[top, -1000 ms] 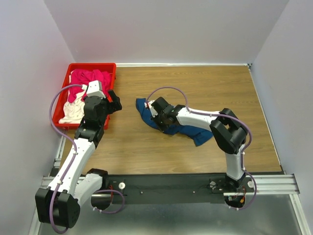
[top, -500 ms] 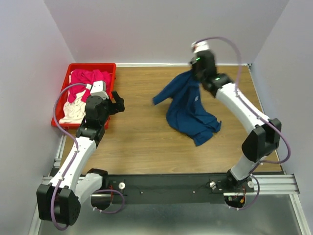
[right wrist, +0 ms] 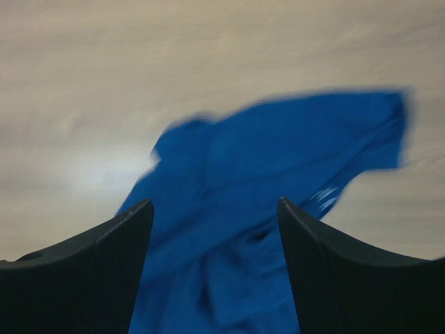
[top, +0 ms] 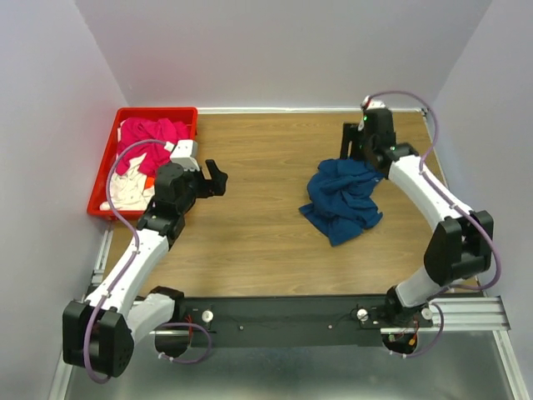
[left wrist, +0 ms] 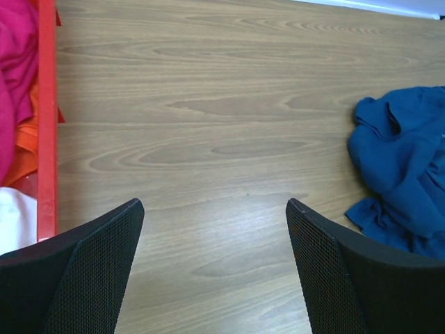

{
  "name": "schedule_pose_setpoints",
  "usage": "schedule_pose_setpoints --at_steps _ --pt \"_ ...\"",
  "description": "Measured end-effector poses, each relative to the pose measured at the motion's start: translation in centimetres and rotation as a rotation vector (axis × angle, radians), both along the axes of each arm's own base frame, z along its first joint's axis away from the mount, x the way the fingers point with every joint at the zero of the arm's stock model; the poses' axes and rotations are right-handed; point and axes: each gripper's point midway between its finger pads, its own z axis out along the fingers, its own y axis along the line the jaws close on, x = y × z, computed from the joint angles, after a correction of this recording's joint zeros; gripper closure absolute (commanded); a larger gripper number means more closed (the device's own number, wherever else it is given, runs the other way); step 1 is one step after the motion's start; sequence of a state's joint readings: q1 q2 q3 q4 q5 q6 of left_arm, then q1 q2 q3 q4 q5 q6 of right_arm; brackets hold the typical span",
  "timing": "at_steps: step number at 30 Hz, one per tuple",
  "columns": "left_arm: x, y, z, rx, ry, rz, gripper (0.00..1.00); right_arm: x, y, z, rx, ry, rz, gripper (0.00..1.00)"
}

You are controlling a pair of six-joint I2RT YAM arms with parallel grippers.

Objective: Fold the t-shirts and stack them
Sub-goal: Flatten the tshirt out

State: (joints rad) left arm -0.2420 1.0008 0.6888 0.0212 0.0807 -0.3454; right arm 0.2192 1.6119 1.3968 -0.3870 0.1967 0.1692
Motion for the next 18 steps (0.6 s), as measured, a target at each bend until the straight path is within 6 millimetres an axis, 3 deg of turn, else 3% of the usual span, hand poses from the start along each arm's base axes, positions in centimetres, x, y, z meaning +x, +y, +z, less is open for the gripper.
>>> schedule_pose_setpoints --at_steps 3,7,11,16,18 --pt "-0.3 -0.9 -0.2 -0.002 0.005 -0.029 0.09 -4.2 4.0 -4.1 0.049 0.107 0.117 0.22" --pt "-1.0 -3.5 -0.6 -0.001 0.017 -0.105 0.09 -11.4 8.1 -9.6 0.072 0.27 0.255 0.22" --pt "-2.0 -6.3 -1.4 0.001 0.047 -0.184 0.09 -15.8 8.1 -12.4 0.081 0.362 0.262 0.22" --pt "-3.5 -9.4 -1.9 -0.01 0.078 -0.267 0.09 -17.5 7.0 -13.6 0.076 0.408 0.204 0.22" --pt "-3.8 -10.1 -1.8 -0.014 0.08 -0.283 0.09 -17.6 6.9 -13.9 0.077 0.417 0.193 0.27"
